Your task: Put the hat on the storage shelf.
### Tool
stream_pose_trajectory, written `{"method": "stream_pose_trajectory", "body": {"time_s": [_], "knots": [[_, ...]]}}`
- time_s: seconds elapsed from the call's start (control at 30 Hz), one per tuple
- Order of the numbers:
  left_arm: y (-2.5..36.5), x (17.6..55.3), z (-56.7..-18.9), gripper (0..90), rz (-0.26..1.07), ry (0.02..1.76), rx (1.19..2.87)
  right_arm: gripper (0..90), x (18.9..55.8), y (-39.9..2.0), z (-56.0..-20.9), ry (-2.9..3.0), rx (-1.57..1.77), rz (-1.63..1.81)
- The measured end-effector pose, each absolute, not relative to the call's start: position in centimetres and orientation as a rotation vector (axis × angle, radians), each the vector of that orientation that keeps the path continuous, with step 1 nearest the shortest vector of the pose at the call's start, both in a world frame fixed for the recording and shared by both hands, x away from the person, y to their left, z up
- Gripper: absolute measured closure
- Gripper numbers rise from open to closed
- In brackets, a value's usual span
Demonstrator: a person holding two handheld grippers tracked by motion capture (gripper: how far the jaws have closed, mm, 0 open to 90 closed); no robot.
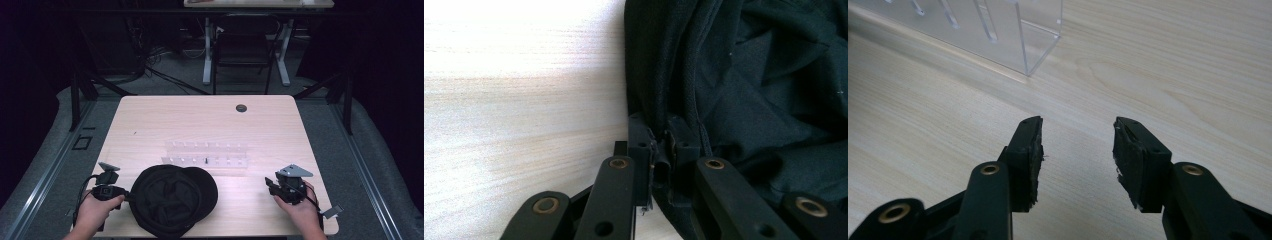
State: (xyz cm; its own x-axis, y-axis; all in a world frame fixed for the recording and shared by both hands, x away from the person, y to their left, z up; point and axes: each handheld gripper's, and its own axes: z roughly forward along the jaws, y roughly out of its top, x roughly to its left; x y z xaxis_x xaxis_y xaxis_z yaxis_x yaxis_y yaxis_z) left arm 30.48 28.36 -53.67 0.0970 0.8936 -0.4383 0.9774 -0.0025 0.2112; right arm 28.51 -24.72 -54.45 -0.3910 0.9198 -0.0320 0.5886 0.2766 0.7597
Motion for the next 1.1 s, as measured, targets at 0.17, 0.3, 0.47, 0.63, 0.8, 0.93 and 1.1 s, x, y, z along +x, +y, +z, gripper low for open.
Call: {"method": "stream_pose_trajectory", "body": {"time_s": [0.17,0.3,0.47,0.63,0.8,0.93,1.1], "knots": [[28.6,30.6,-53.7,84.4,-0.262,1.819,1.920,54.3,28.5,-24.7,-54.4,2.081,1.359,0.938],[28.9,30.6,-53.6,84.7,-0.287,1.818,1.898,54.3,28.4,-24.7,-54.4,2.081,1.361,0.932],[29.0,30.6,-53.2,84.6,-0.269,1.820,1.890,54.2,28.5,-24.8,-54.4,2.074,1.366,0.936],[29.5,30.7,-53.1,84.9,-0.282,1.800,1.905,54.1,28.4,-24.8,-54.5,2.074,1.364,0.937],[29.5,30.7,-53.0,85.2,-0.293,1.812,1.863,54.1,28.5,-24.8,-54.5,2.082,1.367,0.939],[29.8,30.8,-52.6,85.4,-0.293,1.790,1.882,54.0,28.5,-24.8,-54.5,2.079,1.369,0.943],[30.2,30.8,-51.8,85.5,-0.303,1.785,1.845,54.0,28.4,-24.8,-54.4,2.081,1.368,0.935]]}}
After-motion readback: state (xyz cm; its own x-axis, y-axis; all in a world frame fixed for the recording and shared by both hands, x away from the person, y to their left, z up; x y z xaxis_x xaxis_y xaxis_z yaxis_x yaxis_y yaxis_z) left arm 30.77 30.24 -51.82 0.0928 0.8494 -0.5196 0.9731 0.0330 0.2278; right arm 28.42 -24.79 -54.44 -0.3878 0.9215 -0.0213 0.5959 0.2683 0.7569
